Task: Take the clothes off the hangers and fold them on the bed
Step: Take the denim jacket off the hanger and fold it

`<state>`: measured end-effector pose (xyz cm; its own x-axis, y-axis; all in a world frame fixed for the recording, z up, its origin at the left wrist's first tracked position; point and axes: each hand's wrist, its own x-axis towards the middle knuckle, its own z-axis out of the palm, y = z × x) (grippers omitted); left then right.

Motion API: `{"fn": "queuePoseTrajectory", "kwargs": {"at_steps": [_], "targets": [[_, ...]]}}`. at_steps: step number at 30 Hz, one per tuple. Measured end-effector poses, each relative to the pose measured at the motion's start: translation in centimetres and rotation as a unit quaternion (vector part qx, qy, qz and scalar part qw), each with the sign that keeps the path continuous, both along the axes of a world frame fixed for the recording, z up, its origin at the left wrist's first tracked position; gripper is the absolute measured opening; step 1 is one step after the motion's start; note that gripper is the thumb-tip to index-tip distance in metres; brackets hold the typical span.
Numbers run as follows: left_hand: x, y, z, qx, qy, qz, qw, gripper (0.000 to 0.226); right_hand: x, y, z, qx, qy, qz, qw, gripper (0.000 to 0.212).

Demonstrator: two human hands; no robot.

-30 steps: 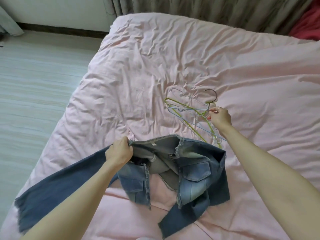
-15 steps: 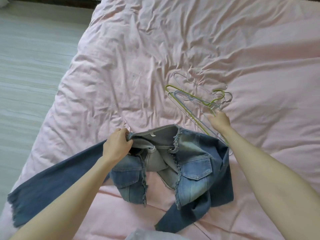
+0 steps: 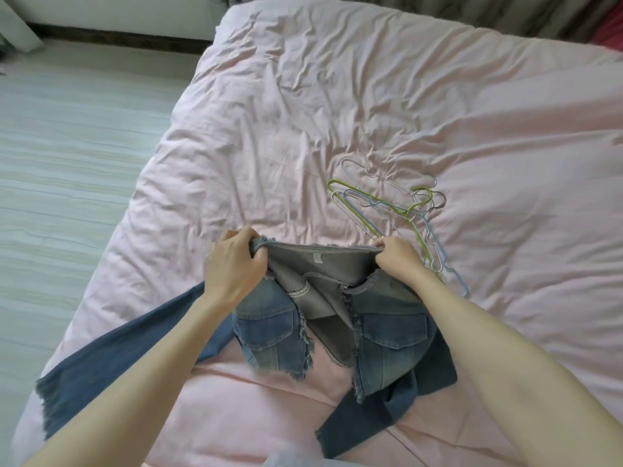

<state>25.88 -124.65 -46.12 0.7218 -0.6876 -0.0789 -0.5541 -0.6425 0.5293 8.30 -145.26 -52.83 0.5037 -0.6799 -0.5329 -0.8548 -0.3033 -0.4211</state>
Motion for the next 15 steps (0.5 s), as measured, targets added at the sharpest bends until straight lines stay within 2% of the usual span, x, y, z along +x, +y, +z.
{"fn": "queuePoseTrajectory", "kwargs": {"at_steps": [4,6,9,13,15], "targets": [[0.0,0.9,1.2,-0.048,0.094,-0.068,0.992,0.018,-3.9,-0.3,3.7,0.016,-0.077,-0.073,0.994,0.012],[-0.1,0.5,1.7,-0.062,0.127,-0.098,0.985,0.029,-5.6,-0.2,4.9,0.005,-0.078,-0.07,0.994,0.016],[-0.7,0.2,2.7,-0.063,0.115,-0.156,0.979,0.049,-8.1,0.7,7.0,-0.009,-0.1,-0.074,0.992,0.027],[-1.0,0.7,4.6,0.001,0.082,-0.247,0.965,0.068,-10.0,1.8,10.6,-0.068,-0.098,-0.054,0.991,0.043],[-0.5,1.3,5.6,0.083,0.057,-0.294,0.95,0.076,-10.5,2.4,12.9,-0.112,-0.076,-0.014,0.991,0.051]]}}
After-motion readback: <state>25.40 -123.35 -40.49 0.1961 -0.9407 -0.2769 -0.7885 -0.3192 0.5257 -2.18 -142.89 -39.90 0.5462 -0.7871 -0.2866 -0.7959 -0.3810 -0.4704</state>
